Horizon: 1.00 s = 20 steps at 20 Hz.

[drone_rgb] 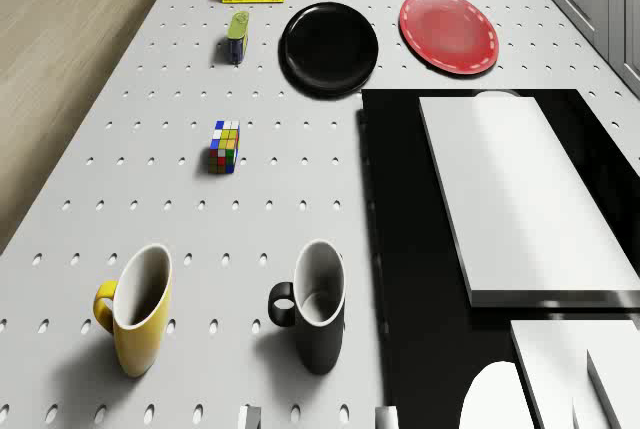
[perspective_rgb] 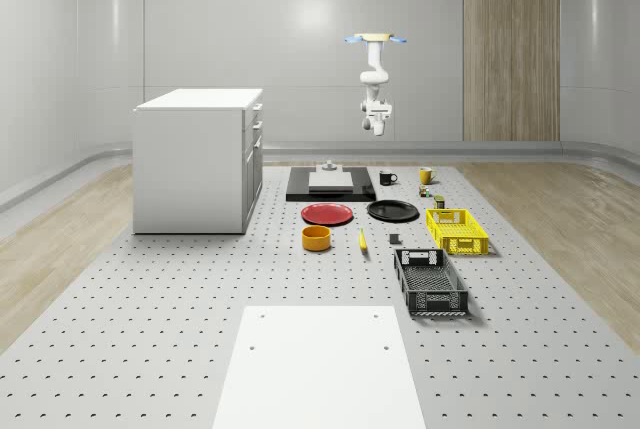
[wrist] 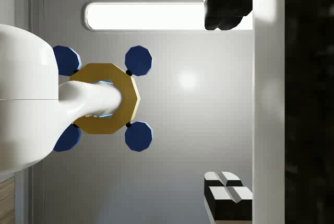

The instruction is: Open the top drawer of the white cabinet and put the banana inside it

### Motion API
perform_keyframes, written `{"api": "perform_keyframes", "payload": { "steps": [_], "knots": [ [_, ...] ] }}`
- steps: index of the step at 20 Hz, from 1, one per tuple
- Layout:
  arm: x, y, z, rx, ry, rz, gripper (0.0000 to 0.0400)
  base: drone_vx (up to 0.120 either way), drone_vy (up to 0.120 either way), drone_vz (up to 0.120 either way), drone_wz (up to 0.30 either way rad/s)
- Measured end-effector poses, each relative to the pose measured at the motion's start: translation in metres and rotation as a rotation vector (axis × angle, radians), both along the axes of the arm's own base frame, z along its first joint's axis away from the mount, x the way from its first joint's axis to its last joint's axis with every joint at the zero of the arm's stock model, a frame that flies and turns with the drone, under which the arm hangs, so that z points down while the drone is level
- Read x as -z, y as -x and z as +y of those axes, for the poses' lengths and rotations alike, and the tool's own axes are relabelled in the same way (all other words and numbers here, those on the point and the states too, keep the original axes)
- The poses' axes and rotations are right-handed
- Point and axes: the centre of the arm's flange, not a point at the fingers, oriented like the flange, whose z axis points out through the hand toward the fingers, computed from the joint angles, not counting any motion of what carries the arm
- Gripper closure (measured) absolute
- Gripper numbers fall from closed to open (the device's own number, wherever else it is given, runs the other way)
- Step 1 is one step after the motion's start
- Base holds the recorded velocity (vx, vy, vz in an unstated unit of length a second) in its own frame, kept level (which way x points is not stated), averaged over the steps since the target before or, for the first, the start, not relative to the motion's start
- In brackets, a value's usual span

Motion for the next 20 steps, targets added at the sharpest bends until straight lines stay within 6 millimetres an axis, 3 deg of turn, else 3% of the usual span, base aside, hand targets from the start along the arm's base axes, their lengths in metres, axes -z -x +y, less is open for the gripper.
{"api": "perform_keyframes", "payload": {
  "steps": [8,13,16,20],
  "knots": [
    [-0.056,0.003,0.0,0.0,0.0,-0.006,0.0,0.0,0.0,0.0,0.0],
    [-0.078,0.001,0.0,0.0,0.0,-0.01,0.0,0.0,0.0,0.0,0.0],
    [-0.076,0.0,-0.04,0.002,-0.424,-0.007,0.0,0.053,-0.053,0.0,0.0],
    [-0.047,-0.001,-0.081,-0.001,-0.958,-0.003,0.0,0.12,-0.12,0.09,0.0]
  ]
}}
